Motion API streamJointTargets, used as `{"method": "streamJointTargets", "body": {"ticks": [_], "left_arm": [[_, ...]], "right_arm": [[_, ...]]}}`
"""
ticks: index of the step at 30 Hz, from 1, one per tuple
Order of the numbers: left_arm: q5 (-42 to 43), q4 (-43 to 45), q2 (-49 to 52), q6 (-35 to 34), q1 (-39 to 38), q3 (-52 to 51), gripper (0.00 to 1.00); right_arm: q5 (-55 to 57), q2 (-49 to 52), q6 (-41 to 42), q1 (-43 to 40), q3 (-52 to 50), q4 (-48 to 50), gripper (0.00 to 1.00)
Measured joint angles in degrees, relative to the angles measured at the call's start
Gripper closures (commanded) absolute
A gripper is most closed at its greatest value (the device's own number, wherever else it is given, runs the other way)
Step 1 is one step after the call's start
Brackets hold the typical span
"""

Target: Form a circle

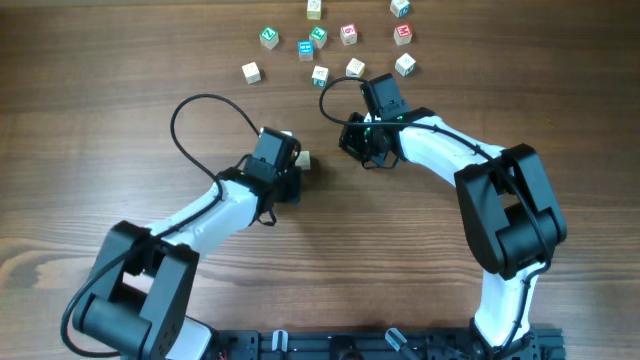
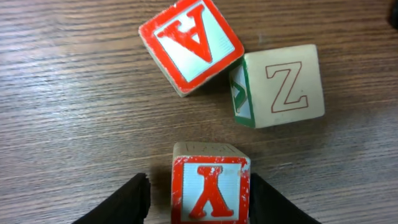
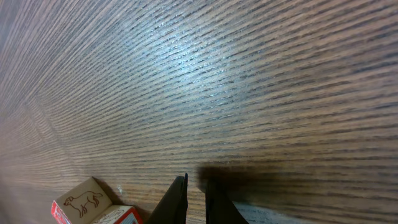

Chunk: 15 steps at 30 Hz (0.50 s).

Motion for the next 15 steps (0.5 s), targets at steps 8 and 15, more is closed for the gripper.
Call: {"method": "streamJointTargets", "body": {"ticks": [8,15], "left_arm": [[-0.2,0.0,0.2,0.1,0.0,0.0,0.69],[-0.4,0.0,0.2,4.7,0.0,0.0,0.79]], "right_arm": [[0.0,0.0,0.0,0.0,0.0,0.0,0.87],[0.0,0.0,0.0,0.0,0.0,0.0,0.86]]}}
